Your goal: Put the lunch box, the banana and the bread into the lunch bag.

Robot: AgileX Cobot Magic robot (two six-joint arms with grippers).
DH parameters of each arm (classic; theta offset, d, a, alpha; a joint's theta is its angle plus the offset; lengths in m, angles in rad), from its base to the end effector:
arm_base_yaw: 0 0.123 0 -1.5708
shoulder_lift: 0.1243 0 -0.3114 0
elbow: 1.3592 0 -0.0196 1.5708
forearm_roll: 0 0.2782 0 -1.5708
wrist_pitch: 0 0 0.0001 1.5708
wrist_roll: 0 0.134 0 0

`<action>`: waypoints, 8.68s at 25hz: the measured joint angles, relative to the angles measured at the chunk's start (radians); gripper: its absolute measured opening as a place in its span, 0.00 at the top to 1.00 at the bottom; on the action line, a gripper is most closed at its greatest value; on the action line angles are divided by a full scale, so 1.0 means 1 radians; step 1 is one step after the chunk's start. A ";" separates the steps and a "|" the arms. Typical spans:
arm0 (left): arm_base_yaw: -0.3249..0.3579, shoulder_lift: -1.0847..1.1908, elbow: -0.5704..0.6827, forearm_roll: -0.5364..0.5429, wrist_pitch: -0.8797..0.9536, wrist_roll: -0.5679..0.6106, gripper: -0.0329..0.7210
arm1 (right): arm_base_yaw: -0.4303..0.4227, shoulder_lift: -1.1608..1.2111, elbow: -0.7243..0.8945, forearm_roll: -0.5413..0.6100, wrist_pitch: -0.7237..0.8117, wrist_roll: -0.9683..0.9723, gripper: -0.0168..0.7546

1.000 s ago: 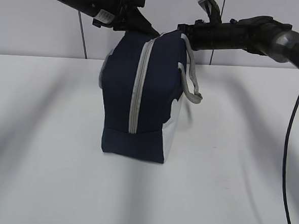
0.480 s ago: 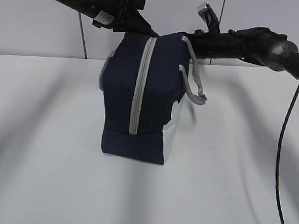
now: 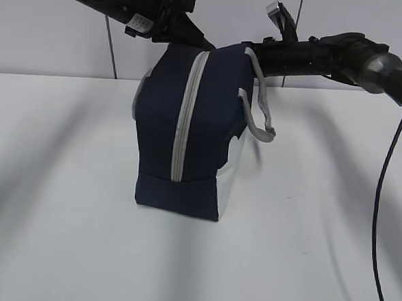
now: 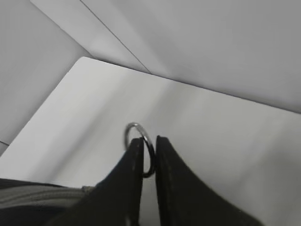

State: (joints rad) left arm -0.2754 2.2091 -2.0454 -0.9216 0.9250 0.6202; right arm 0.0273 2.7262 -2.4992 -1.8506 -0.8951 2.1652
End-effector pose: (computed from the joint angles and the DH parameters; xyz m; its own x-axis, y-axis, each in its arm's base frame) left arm 0.5247 -0.2369 0.2758 -0.6899 0.1547 -0.7072 0.6228 0.6248 -0.4709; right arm 0.6526 0.1183 0.1528 -0.5598 0.0926 -0.8234 -0.6027 0.6365 0.4813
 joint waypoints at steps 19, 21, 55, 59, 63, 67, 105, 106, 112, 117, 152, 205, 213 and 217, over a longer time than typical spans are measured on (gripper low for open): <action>0.008 -0.140 -0.003 0.269 0.069 -0.197 0.25 | -0.015 -0.167 -0.040 -0.029 -0.054 0.012 0.31; 0.008 -0.169 -0.004 0.335 0.112 -0.249 0.26 | -0.015 -0.226 0.016 -0.029 -0.054 0.014 0.34; 0.012 -0.729 0.579 0.733 0.305 -0.541 0.36 | -0.015 -1.211 1.411 -0.023 0.390 -0.287 0.40; 0.012 -0.901 0.768 0.731 0.270 -0.555 0.36 | -0.009 -1.325 1.521 -0.016 0.452 -0.291 0.40; 0.012 -1.096 0.938 0.730 0.234 -0.558 0.37 | 0.038 -1.438 1.621 -0.012 0.514 -0.292 0.40; 0.012 -1.323 1.075 0.729 0.227 -0.560 0.38 | 0.103 -1.518 1.696 -0.009 0.546 -0.293 0.40; 0.012 -2.013 1.477 0.868 0.306 -0.700 0.38 | 0.178 -1.671 2.075 0.018 0.809 -0.416 0.40; 0.012 -2.013 1.477 0.868 0.305 -0.700 0.38 | 0.178 -1.671 2.077 0.018 0.809 -0.416 0.40; 0.012 -2.013 1.479 0.873 0.275 -0.700 0.38 | 0.178 -1.671 1.994 0.018 0.762 -0.404 0.40; 0.012 -2.012 1.520 0.909 0.193 -0.700 0.39 | 0.178 -1.671 1.942 0.018 0.757 -0.397 0.40; 0.012 -2.012 1.525 0.914 0.180 -0.700 0.39 | 0.323 -1.671 1.918 1.439 1.133 -1.979 0.41; 0.012 -2.012 1.525 0.914 0.177 -0.700 0.39 | -0.016 -2.741 1.997 1.813 2.041 -2.212 0.29; 0.012 -2.012 1.525 0.914 0.177 -0.700 0.39 | -0.016 -2.745 2.000 1.828 2.040 -2.206 0.29; 0.012 -2.012 1.525 0.914 0.177 -0.700 0.39 | -0.016 -2.745 2.000 1.832 2.038 -2.204 0.29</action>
State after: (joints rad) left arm -0.2637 0.1971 -0.5201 -0.0077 1.1016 -0.0795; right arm 0.0108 -0.0186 -0.4996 -0.0189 1.1432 -0.0385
